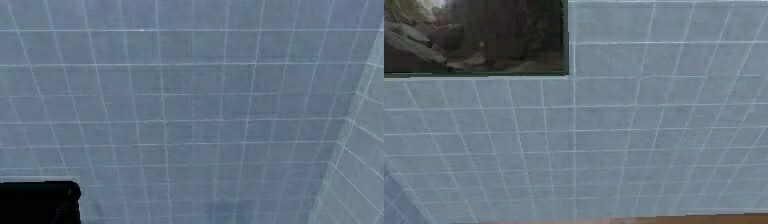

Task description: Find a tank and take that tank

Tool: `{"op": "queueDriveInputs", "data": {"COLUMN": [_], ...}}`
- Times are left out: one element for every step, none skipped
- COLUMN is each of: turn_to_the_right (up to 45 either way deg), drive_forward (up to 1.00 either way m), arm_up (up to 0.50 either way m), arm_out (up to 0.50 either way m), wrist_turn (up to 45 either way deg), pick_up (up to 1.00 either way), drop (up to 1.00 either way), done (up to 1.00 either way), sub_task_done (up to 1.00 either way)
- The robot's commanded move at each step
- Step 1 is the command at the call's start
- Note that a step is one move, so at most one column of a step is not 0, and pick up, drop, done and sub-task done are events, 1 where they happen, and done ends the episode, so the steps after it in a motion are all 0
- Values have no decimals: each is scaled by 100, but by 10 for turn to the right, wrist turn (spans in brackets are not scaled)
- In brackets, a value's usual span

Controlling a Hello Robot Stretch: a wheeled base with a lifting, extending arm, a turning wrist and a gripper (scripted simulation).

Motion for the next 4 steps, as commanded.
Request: {"op": "queueDriveInputs", "data": {"turn_to_the_right": [-450, -420, 0, 0], "drive_forward": [0, 0, 0, 0], "arm_up": [0, 0, 16, 0], "arm_out": [0, 0, 0, 50], "wrist_turn": [0, 0, 0, 0], "pick_up": [0, 0, 0, 0], "drop": [0, 0, 0, 0], "done": [0, 0, 0, 0], "sub_task_done": [0, 0, 0, 0]}}
